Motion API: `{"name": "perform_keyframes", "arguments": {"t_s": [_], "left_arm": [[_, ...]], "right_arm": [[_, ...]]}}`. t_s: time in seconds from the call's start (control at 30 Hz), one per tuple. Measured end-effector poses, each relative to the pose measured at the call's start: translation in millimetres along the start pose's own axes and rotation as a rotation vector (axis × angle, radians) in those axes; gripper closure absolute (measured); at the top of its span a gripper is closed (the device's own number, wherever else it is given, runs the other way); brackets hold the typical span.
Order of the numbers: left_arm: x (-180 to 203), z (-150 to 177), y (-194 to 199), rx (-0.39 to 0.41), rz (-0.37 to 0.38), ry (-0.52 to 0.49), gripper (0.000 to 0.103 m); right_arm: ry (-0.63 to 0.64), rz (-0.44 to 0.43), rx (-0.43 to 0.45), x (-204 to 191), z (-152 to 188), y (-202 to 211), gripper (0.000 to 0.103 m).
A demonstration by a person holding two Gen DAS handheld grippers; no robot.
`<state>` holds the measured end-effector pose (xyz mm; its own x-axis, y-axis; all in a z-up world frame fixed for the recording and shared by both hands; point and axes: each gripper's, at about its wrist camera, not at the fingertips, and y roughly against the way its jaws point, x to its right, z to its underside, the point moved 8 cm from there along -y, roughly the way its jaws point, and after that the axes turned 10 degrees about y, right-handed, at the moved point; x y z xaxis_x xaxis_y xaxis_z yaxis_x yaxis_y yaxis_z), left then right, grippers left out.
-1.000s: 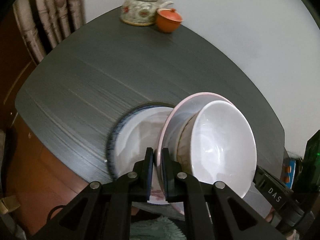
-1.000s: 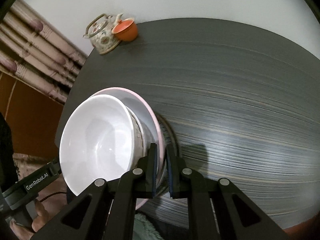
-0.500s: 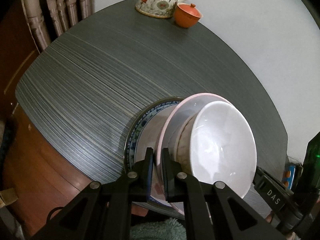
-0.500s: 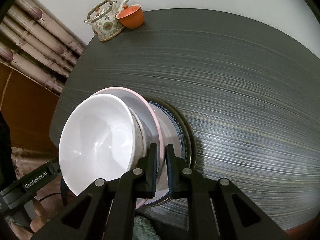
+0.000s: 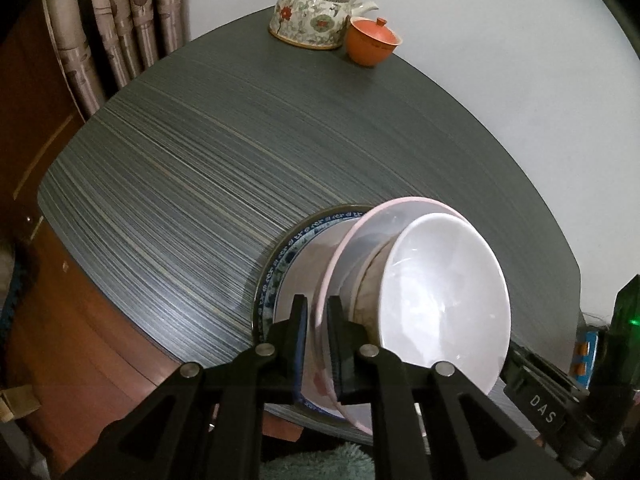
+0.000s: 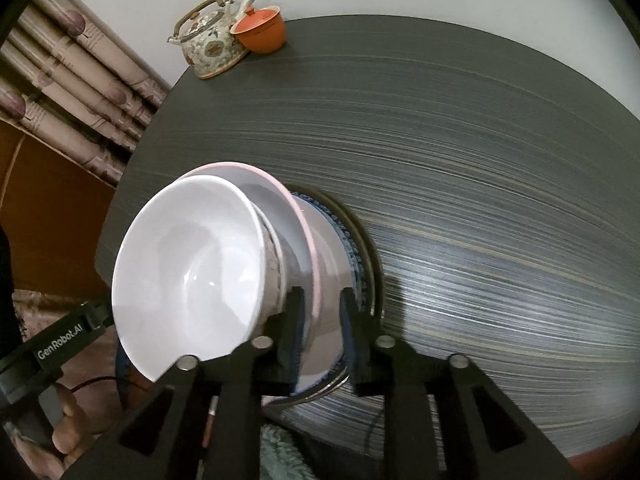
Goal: Organize plates and bowls
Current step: 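Lower the nested bowls onto the pink-flower plate stack, then open both grippers to release the bowl stack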
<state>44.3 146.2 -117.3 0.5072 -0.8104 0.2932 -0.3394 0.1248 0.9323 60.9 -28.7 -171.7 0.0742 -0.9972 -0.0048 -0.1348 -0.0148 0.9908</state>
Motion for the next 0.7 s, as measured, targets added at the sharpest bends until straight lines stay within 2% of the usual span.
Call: {"name": "perform_keyframes", "arguments": {"t_s": [0.1, 0.17, 0.27, 0.37, 0.43, 0.57, 0.7], "left_arm": [[0, 2, 4, 0.006, -0.001, -0.002, 0.089], [1, 4, 8, 0.011, 0.009, -0.007, 0.089], [1, 7, 16, 0.028, 0.009, -0.016, 0.085], [0, 11, 26, 0.058, 0.008, -0.026, 0.077], [-1, 14, 33, 0.083, -0.002, -0.032, 0.071], [-1, 23, 46, 0.148, -0.041, -0.073, 0.061], [6, 37, 52, 0.189, -0.065, -0.119, 0.052]], "right_arm": [[-0.008, -0.001, 0.008, 4, 3, 4, 0.068], [-0.008, 0.002, 0.021, 7, 5, 9, 0.067], [0.003, 0.018, 0.044, 10, 9, 18, 0.057], [0.005, 0.022, 0.067, 12, 15, 27, 0.051], [0.019, 0.027, 0.082, 12, 20, 34, 0.042], [0.048, 0.048, 0.11, 8, 31, 43, 0.033], [0.067, 0.058, 0.134, 3, 42, 48, 0.019]]}}
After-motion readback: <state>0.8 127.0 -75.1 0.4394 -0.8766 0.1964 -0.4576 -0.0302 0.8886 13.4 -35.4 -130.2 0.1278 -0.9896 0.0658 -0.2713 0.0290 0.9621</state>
